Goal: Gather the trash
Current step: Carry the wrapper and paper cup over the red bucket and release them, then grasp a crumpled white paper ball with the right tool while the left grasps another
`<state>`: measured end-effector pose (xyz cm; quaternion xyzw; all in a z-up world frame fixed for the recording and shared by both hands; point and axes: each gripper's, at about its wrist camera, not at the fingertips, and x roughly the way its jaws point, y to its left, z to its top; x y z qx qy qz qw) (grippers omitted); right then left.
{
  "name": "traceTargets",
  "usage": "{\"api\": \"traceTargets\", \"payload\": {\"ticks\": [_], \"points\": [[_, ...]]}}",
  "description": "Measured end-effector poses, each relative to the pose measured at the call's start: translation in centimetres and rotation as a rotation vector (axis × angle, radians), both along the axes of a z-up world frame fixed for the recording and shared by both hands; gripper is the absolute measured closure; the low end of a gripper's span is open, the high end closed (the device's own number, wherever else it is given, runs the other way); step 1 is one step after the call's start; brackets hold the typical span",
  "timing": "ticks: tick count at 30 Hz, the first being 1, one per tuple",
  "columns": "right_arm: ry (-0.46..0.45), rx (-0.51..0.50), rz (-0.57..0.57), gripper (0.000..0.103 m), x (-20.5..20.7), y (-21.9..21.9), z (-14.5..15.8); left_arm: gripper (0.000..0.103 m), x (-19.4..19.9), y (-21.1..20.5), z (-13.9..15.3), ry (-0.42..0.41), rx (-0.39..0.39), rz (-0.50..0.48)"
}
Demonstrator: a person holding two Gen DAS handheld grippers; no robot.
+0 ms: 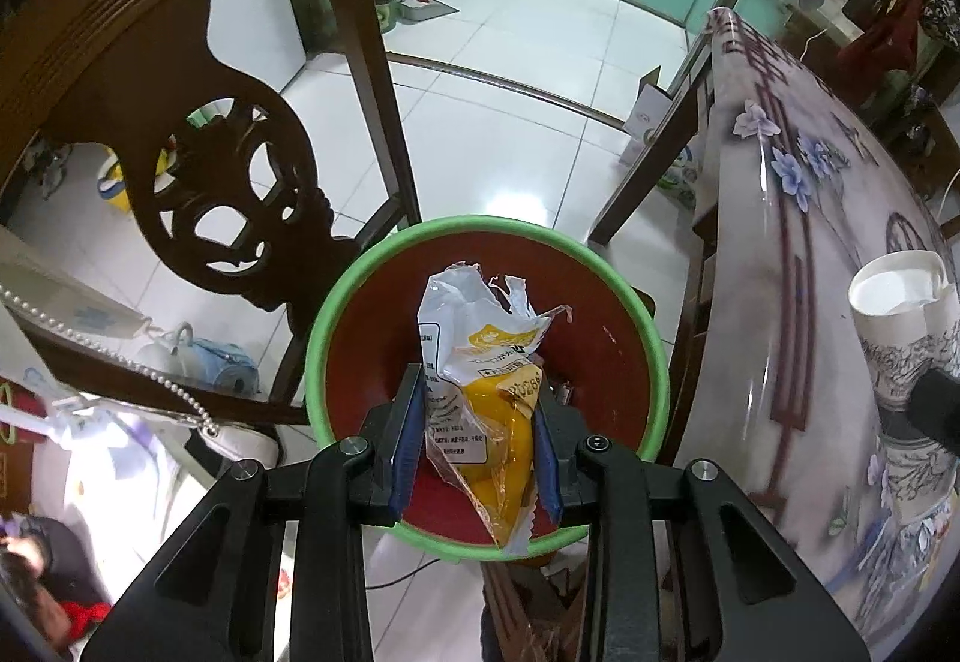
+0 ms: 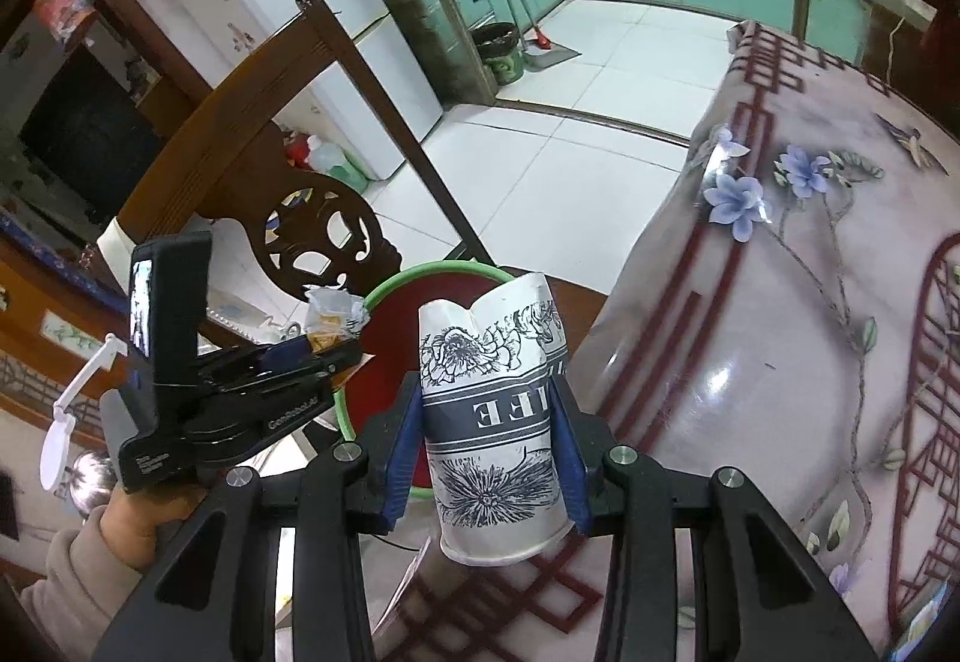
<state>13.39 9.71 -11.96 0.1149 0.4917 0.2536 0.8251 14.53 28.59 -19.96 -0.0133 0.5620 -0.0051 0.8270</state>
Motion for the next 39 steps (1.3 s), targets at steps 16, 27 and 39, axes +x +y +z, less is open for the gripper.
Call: {"api": "traceTargets", "payload": {"ticks": [16,27,39], "points": [[-0.038,0.04,0.074,0.059,0.6,2.1,0.0,0.031,0.7,0.9,0.4,-0.03,0.031,0.06],[-0.077,0.04,0.02,0.045,-1.0,-0.6,1.4,0.03,-0.5,0.1,2.6,-0.087,0.048,0.038],[-0.052,-0.116,-0.37,0.045,-10.4,-19.6,0.7,0.03,-2.6,-9.5,4.2,-0.12,0.028,-0.195]]}}
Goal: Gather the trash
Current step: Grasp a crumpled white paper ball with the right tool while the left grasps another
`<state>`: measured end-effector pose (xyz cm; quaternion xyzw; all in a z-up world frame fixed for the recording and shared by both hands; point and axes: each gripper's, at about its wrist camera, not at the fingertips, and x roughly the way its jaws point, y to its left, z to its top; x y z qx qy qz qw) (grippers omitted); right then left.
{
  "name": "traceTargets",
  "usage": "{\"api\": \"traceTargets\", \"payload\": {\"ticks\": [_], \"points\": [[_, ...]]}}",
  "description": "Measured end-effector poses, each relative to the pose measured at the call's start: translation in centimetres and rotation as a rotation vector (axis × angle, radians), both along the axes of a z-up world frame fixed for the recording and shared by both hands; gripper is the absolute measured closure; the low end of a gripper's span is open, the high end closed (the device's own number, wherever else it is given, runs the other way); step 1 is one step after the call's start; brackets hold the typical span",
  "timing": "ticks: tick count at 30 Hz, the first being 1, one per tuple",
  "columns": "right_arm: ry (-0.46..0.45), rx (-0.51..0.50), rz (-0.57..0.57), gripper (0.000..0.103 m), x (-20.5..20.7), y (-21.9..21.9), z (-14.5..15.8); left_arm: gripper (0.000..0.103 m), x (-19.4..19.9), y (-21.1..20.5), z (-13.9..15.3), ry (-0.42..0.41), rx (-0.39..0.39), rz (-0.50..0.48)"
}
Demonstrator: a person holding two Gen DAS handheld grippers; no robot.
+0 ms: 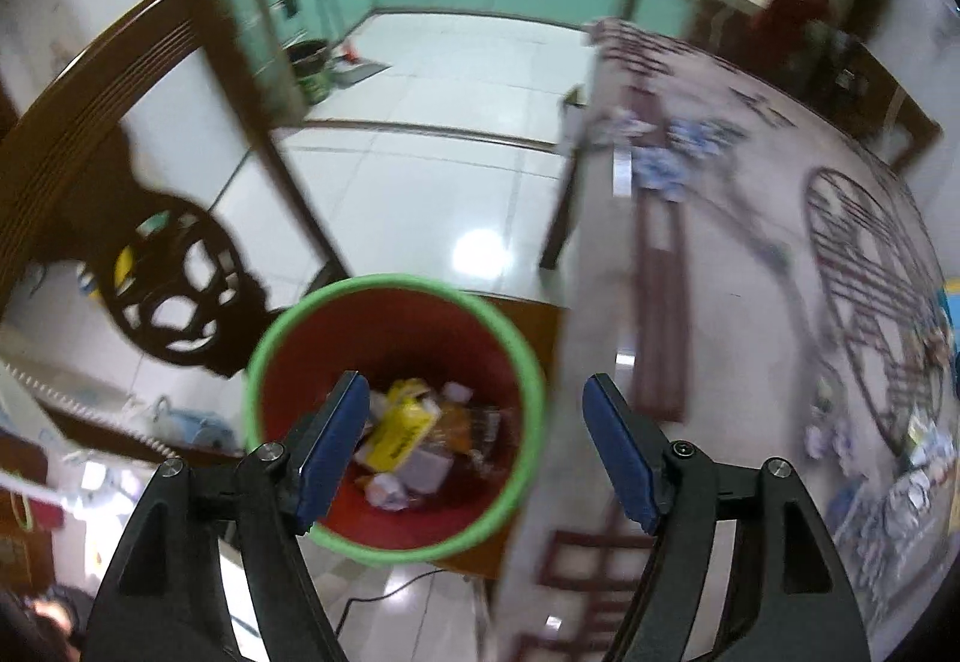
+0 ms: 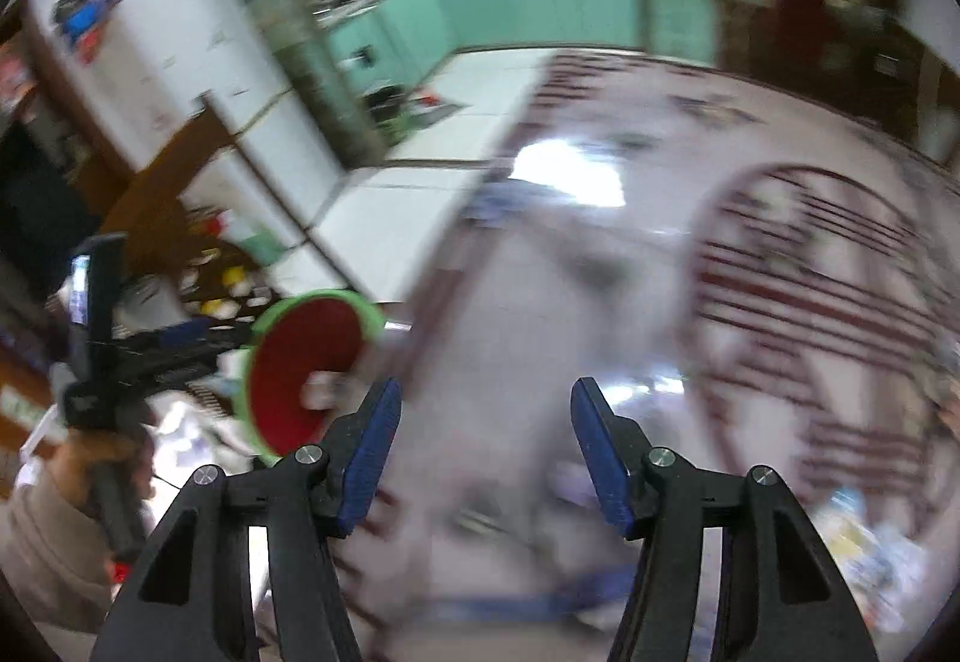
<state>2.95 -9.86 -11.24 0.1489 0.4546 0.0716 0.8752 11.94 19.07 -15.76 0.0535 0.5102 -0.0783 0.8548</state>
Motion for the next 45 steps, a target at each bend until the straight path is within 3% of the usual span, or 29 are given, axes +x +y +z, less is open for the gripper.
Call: {"api": "traceTargets", "payload": {"ticks": [6,10,16,20,23,26,34,36,37,38,45], "points": [[0.101,-0.127,-0.262,0.045,-6.0,-12.1,-2.3,0.028,-2.6,-6.6,1.1,0.003,-0.023,-0.123],[0.2,-0.126,-0.373,0.045,-9.4,-18.9,-5.6,0.025,-6.0,-12.7,1.0,0.048,-0.046,-0.244],[0.277,-0.012,-0.403,0.045,-11.6,-23.7,-11.2,0.024,-12.3,-22.1,-0.9,0.191,-0.138,-0.417],[0.316,0.041,-0.394,0.045,-12.0,-25.3,-14.8,0.024,-15.6,-27.1,-2.4,0.259,-0.12,-0.505],[0.294,0.076,-0.366,0.046,-12.0,-26.3,-15.7,0.024,-17.0,-29.1,-3.3,0.299,-0.127,-0.521],[0.263,0.1,-0.362,0.058,-12.5,-27.1,-15.5,0.024,-17.5,-30.3,-4.4,0.356,-0.149,-0.512],[0.166,0.122,-0.393,0.061,-13.9,-29.0,-11.9,0.024,-16.3,-32.3,-7.0,0.419,-0.232,-0.433],[0.15,0.122,-0.39,0.061,-14.4,-29.1,-11.1,0.03,-16.2,-32.8,-7.9,0.449,-0.246,-0.42],[0.142,0.125,-0.391,0.061,-14.4,-29.1,-10.9,0.037,-16.2,-32.7,-7.7,0.431,-0.255,-0.422],[0.136,0.129,-0.392,0.061,-14.4,-29.1,-10.5,0.052,-16.2,-32.8,-7.6,0.437,-0.27,-0.43],[0.08,0.143,-0.387,0.061,-14.7,-28.7,-8.0,0.054,-16.1,-31.4,-6.0,0.405,-0.288,-0.409]]}}
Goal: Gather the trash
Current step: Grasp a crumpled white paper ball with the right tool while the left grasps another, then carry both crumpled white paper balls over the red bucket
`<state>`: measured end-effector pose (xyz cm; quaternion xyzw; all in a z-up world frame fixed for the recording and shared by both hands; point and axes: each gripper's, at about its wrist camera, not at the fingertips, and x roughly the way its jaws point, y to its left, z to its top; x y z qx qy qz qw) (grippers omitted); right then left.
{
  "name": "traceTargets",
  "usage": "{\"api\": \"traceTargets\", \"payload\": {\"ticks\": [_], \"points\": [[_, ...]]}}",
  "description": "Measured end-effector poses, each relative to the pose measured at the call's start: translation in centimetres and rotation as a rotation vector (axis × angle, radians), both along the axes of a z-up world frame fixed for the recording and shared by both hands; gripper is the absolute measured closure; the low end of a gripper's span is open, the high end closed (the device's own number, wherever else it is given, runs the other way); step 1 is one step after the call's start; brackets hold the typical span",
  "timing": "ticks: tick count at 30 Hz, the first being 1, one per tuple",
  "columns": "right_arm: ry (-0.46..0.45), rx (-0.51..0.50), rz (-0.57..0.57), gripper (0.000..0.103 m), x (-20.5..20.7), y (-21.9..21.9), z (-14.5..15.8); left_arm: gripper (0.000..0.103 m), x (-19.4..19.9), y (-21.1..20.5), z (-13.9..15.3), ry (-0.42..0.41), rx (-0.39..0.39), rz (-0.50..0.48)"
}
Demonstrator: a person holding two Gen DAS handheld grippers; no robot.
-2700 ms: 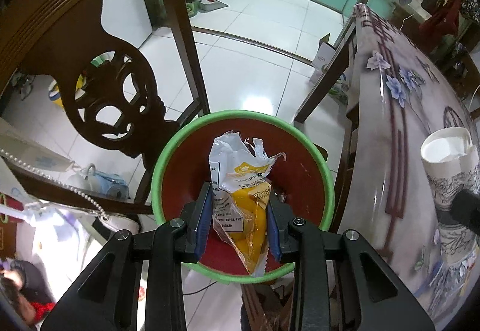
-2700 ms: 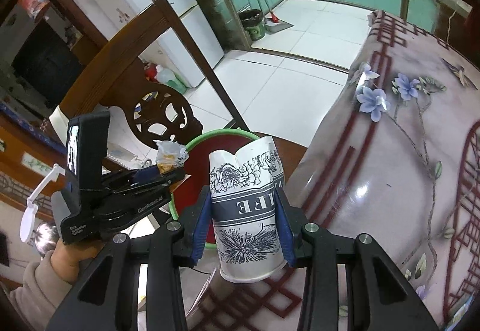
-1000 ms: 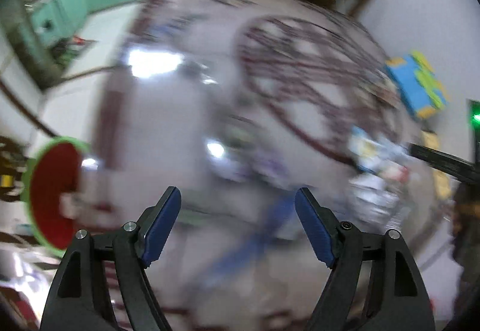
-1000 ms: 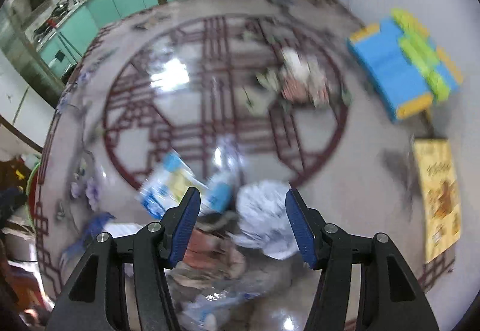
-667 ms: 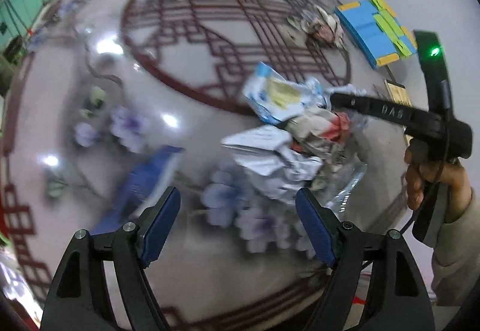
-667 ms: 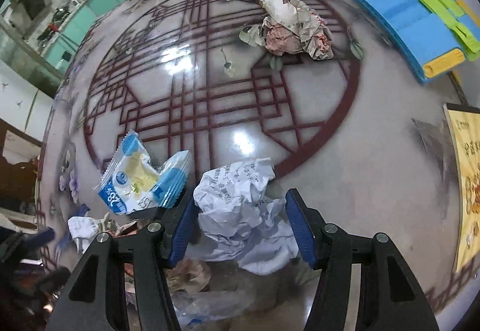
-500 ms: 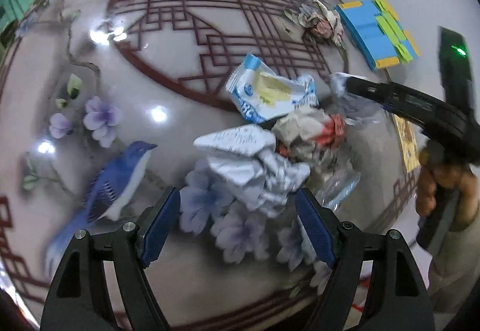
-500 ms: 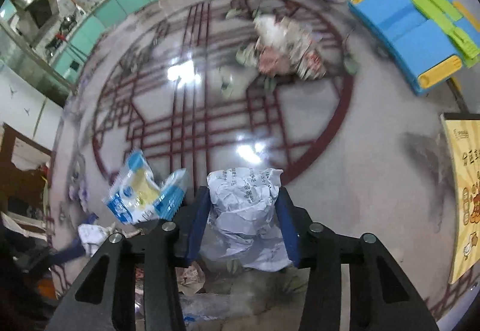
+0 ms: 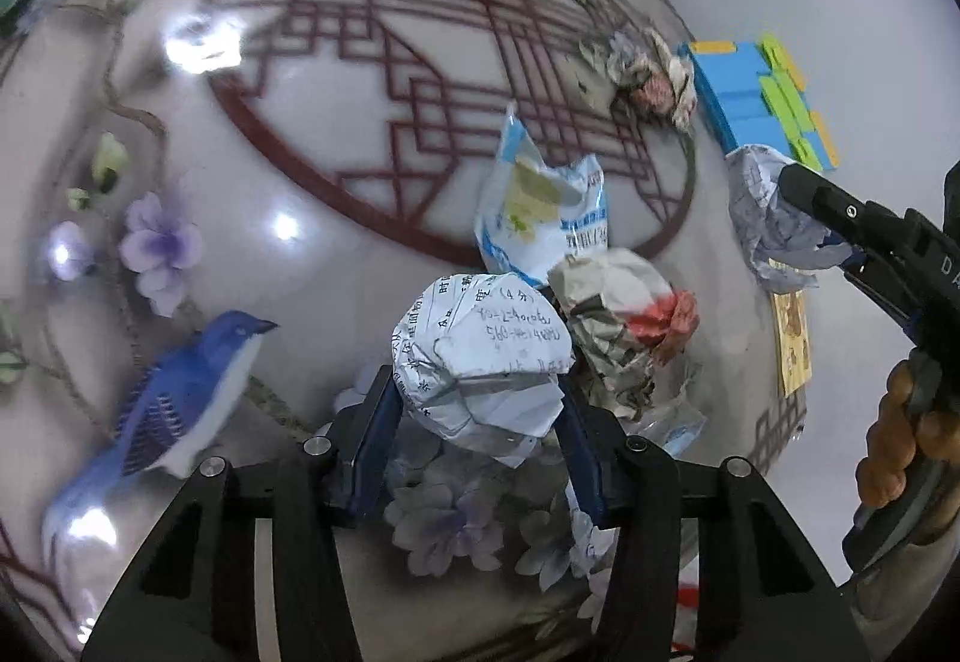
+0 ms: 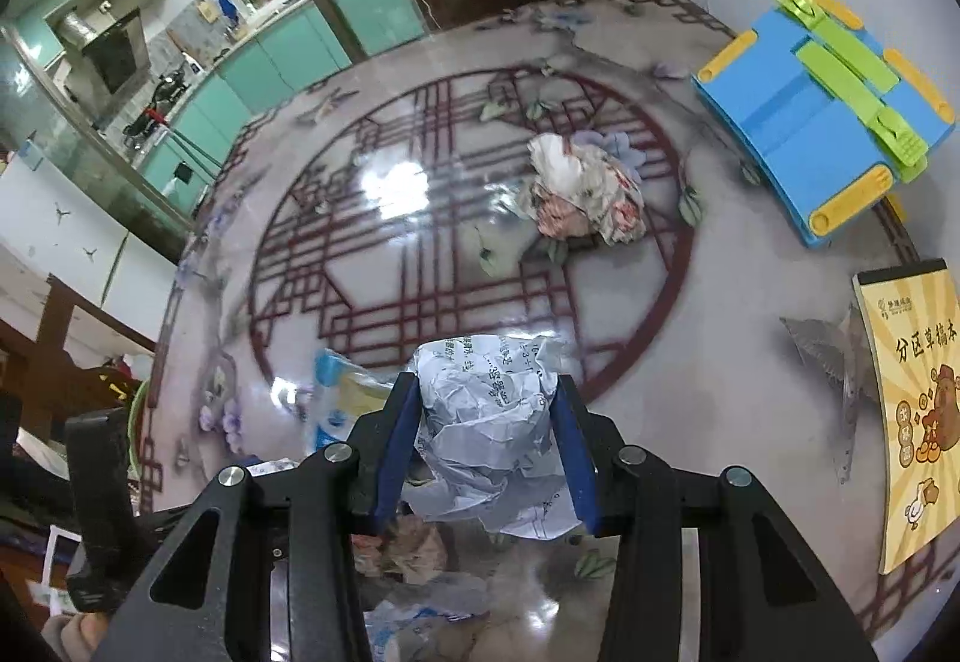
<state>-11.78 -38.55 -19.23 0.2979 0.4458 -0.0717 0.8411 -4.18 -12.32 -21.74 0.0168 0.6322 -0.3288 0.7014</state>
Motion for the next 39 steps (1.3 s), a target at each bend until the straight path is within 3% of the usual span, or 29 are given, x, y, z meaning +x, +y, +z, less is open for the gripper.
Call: {"api": "traceTargets", "payload": {"ticks": [9,19,39], "points": [[-0.069,-0.052,0.047,0.061,1.5,2.8,3.8,0.054,1.8,3.5,4.6,-0.183,0.045,0.093],[-0.084,-0.072,0.112,0.061,4.1,7.1,5.7,0.053,4.1,8.3,7.8,-0.271,0.026,0.176],[-0.087,-0.1,0.08,0.061,5.7,14.0,8.4,0.053,8.8,15.9,8.2,-0.259,0.003,0.223]]}}
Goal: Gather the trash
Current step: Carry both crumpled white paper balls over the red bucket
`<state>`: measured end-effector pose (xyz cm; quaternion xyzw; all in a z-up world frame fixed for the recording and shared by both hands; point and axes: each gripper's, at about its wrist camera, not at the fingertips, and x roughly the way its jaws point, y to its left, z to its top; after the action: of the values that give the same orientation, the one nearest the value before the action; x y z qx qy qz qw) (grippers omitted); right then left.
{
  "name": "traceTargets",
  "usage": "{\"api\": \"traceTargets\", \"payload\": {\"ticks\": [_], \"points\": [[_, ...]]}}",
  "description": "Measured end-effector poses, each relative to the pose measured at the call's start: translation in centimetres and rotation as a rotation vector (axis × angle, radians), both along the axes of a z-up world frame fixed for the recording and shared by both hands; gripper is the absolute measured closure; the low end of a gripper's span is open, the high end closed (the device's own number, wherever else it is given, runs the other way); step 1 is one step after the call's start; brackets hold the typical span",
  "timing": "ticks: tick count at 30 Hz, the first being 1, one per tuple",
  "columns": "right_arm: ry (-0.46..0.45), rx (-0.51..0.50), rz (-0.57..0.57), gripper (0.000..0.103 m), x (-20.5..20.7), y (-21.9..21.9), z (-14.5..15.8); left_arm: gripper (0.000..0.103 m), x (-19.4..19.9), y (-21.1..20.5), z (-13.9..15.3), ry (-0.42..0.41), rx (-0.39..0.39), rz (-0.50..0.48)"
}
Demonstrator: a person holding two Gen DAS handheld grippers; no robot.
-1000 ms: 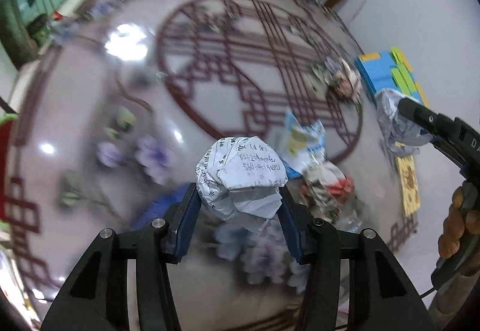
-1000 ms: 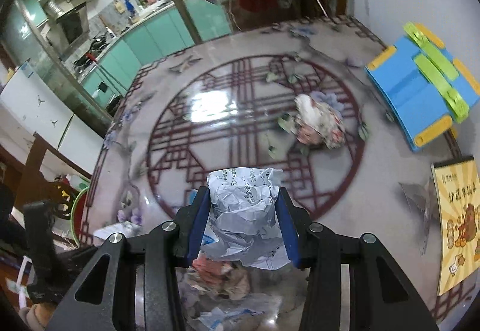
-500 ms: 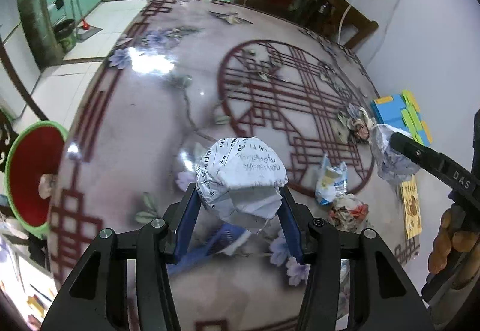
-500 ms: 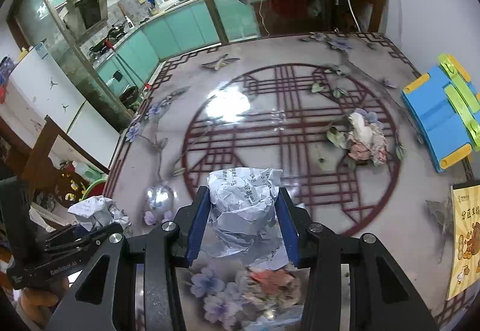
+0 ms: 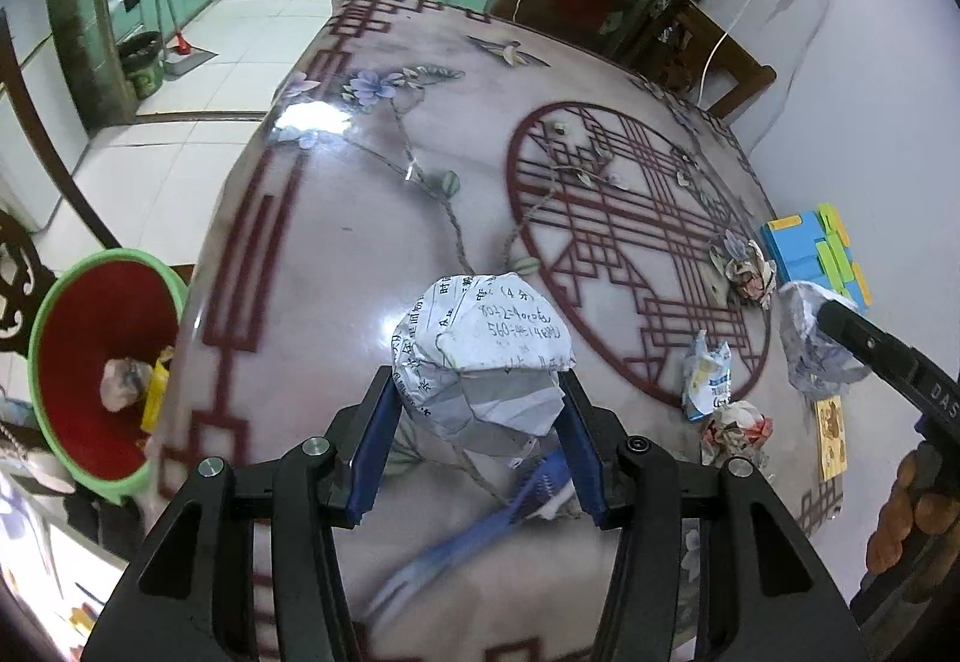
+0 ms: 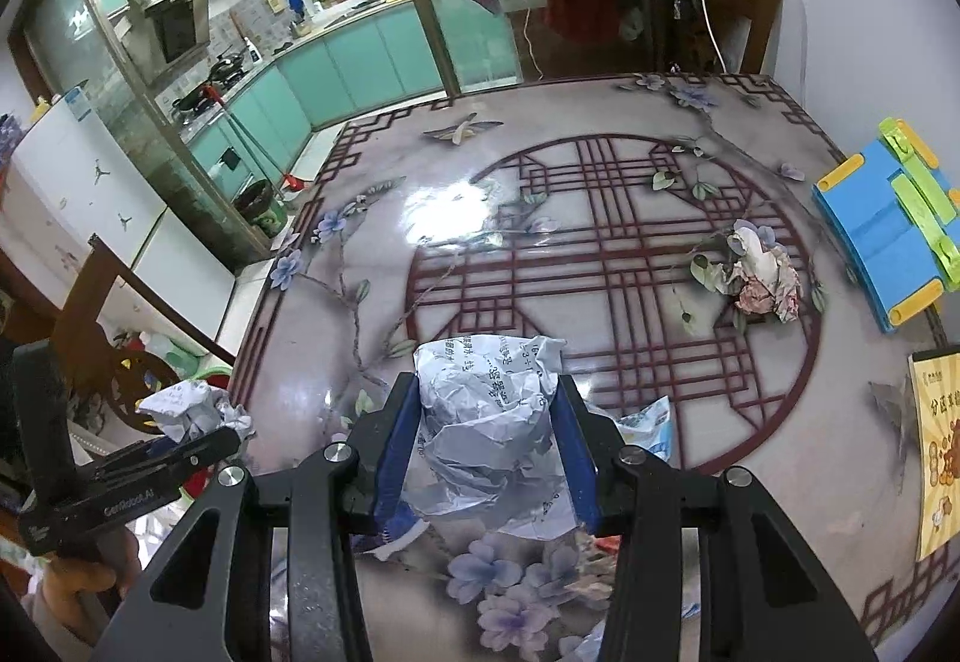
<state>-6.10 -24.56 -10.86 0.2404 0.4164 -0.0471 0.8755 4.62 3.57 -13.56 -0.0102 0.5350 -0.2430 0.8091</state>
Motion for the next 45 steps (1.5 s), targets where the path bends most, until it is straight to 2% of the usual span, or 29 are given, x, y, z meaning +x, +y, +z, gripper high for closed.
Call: {"api": "traceTargets", "payload": {"ticks": [11,28,38,45], "points": [[-0.008,-0.01,0.002,0.06,1.2,3.7,1.6,0.053,2.0,3.3,-0.1,-0.004,-0.008,-0.004],[-0.037,-0.023,0.174,0.06,6.8,12.7,3.5,0.053,5.5,11.7,-0.6,-0.004,0.008,0.152],[-0.049,-0.025,0.313,0.06,10.9,18.6,3.9,0.053,7.1,15.6,-1.3,0.002,0.023,0.242],[-0.041,0.009,0.421,0.06,13.5,22.9,3.3,0.053,7.9,18.4,-2.0,-0.005,0.074,0.304]]}}
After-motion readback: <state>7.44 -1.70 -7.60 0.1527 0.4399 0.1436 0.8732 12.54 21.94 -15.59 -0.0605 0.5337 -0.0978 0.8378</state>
